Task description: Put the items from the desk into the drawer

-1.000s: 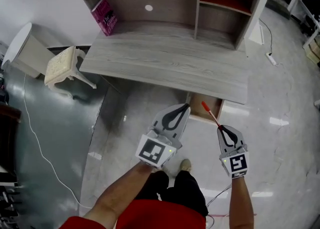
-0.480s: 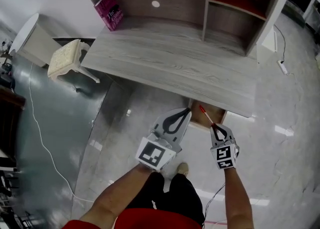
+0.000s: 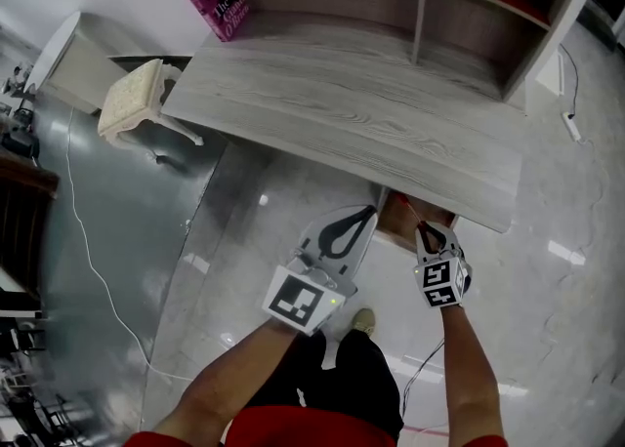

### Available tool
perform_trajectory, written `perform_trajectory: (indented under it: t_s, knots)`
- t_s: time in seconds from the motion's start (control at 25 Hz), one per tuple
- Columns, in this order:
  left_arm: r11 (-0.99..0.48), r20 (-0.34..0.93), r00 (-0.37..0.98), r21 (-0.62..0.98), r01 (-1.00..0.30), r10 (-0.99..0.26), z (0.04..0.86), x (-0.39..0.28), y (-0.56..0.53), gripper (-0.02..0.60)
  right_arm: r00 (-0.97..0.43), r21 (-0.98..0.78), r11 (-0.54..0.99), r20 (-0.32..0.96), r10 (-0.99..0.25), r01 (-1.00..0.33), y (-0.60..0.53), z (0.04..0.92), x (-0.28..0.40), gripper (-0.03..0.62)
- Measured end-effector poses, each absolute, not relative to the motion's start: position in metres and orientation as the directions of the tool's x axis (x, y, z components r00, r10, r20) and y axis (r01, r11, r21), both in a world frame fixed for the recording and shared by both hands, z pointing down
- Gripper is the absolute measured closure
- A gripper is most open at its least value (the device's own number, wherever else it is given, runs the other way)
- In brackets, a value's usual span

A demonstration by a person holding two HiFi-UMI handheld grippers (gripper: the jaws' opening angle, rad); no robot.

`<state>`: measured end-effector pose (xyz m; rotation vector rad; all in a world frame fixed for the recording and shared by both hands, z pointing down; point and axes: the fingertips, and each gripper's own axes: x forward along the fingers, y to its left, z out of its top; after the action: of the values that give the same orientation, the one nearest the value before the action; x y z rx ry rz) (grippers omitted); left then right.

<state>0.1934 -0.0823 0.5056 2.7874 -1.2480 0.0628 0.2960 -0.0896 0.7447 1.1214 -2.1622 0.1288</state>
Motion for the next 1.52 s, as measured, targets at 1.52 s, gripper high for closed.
perform_trajectory:
  t_s: [1.52]
  knots:
    - [-0.813, -0.101, 0.808, 0.003, -0.583, -0.580, 0.347, 0.174, 0.011, 0.572, -0.522, -0.009, 0.528, -0.137, -0.842, -0.849, 0.018, 0.344, 0.214, 0.589]
